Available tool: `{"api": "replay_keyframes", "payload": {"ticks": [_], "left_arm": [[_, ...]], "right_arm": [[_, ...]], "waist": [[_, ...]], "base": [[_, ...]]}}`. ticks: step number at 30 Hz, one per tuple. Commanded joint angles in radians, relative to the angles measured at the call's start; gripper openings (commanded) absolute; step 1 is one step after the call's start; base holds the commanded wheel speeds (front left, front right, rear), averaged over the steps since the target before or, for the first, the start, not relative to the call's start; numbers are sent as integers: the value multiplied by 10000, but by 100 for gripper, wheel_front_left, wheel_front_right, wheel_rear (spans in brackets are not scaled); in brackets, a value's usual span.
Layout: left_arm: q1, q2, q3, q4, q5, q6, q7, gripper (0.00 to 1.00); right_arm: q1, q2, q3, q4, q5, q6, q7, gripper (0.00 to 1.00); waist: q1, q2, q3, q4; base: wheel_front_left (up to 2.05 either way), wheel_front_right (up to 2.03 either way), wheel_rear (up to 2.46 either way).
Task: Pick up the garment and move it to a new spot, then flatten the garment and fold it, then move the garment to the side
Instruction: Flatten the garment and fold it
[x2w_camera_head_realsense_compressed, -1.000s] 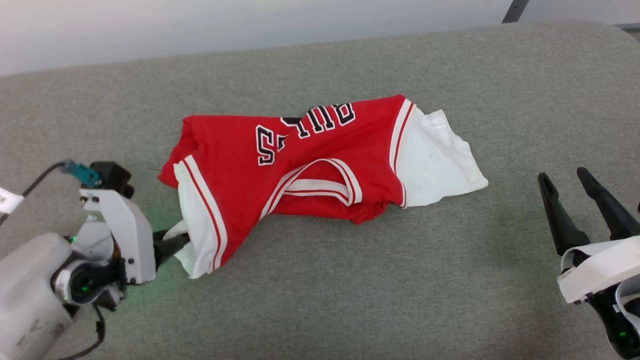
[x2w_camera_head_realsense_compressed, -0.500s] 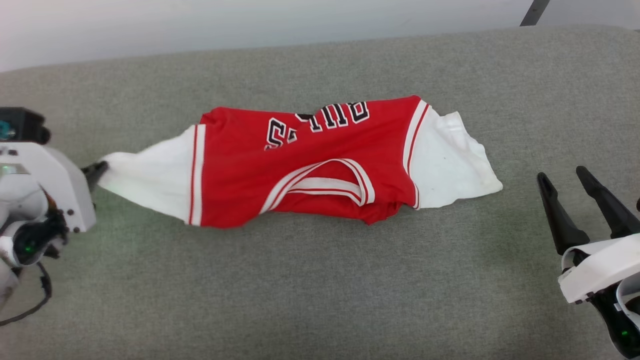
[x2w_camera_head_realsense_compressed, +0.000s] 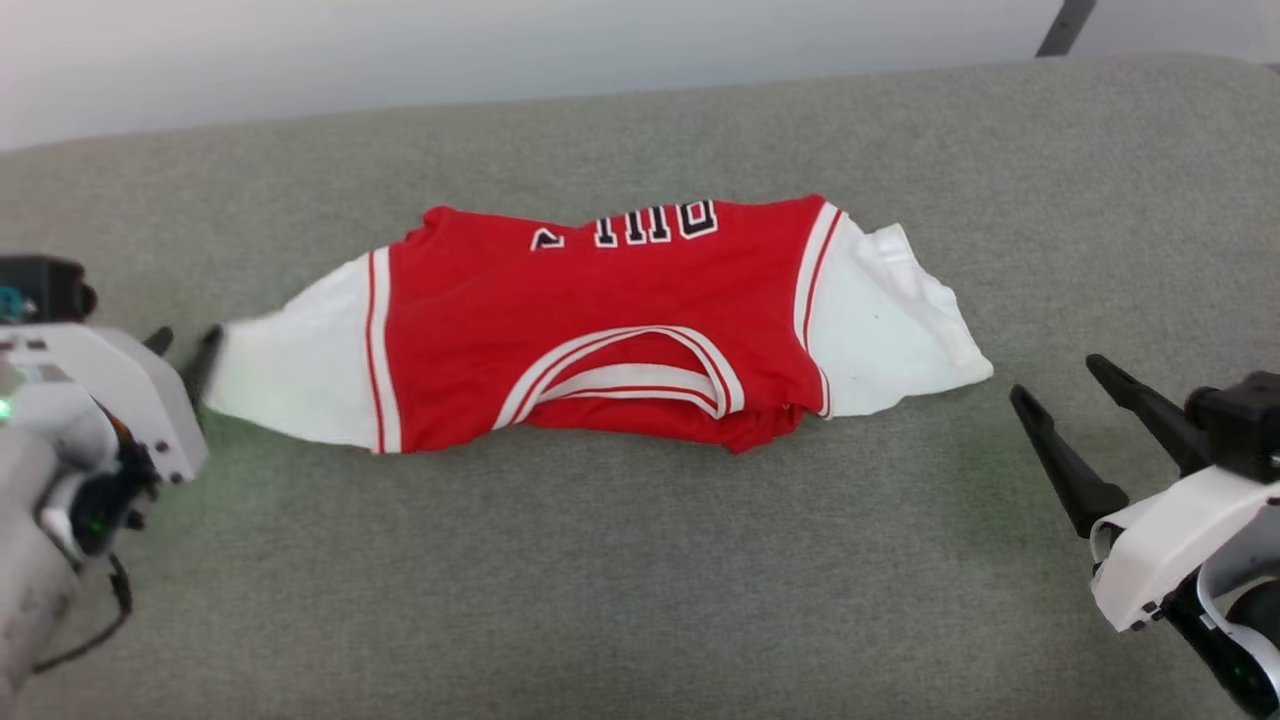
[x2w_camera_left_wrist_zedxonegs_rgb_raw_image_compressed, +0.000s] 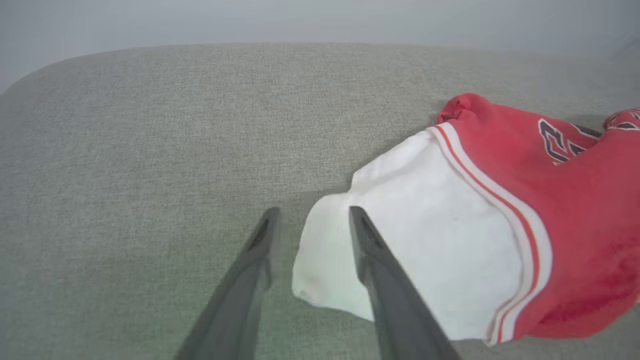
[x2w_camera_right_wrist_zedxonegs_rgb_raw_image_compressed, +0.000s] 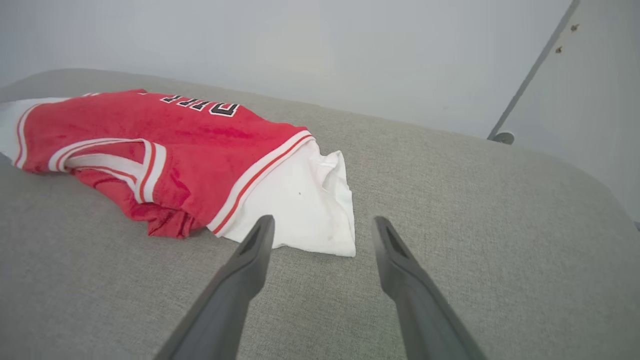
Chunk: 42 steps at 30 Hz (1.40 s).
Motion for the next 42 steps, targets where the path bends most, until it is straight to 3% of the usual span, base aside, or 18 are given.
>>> {"api": "replay_keyframes", "payload": {"ticks": [1, 7, 13, 17, 19, 22, 29, 30, 33, 34, 39, 42], "left_arm": [[296, -74, 12, -132, 167, 11, -567, 100], [925, -298, -52, -1044, 714, 414, -2226, 100], [1929, -571, 264, -3130, 1601, 1721, -3166, 100], [2790, -851, 1264, -4692, 2829, 2789, -3191, 100], [3393, -1073, 1774, -5293, 3464, 3072, -3182, 100], [4038, -1391, 2336, -5835, 4123, 3230, -3187, 100], [4538, -1759, 2967, -5928, 4908, 2969, -3189, 100], [4531, -1766, 3027, -5911, 4961, 2903, -3189, 100], [4442, -1766, 3165, -5889, 5122, 2799, -3190, 100], [4404, -1761, 3191, -5876, 5179, 2740, -3190, 100], [3955, -1427, 2973, -5676, 5441, 2302, -2914, 100], [3360, -1052, 2685, -5533, 5609, 1757, -2196, 100]], "right_arm": [[-269, -372, 403, -43, -71, -10, 215, 100], [-787, -1466, 1759, -16, 313, -8, 1070, 100], [-1834, -2837, 3689, 218, 1197, -10, 2150, 100], [-2768, -3465, 4762, 681, 1610, -10, 2283, 100], [-3251, -3658, 5209, 1062, 1756, -10, 2237, 100], [-3943, -3853, 5878, 1769, 1898, -10, 2081, 100], [-5241, -4108, 7876, 3058, 2194, -10, 1689, 100], [-5369, -4093, 8102, 3211, 2264, -12, 1573, 85], [-5770, -4084, 8683, 3615, 2381, -15, 1235, 11], [-5893, -4062, 8845, 3741, 2448, -16, 1138, 0], [-6308, -3938, 9549, 4274, 2800, -13, 694, 0], [-6583, -3883, 9806, 4504, 3079, -13, 432, 0]], "waist": [[0, -1, -177, 185], [0, -1, -316, 630], [0, -1, -115, 1297], [0, -1, 226, 1723], [0, -1, 385, 1895], [0, -1, 610, 2128], [0, -1, 966, 2445], [0, -1, 984, 2461], [0, -1, 1052, 2476], [0, -1, 1071, 2471], [0, -1, 1055, 2390], [0, -1, 1046, 2310]], "base": [[0, 0, 0], [0, 0, 0], [0, 0, 0], [0, 0, 0], [0, 0, 0], [0, 0, 0], [0, 0, 0], [0, 0, 0], [0, 0, 0], [0, 0, 0], [0, 0, 0], [0, 0, 0]]}}
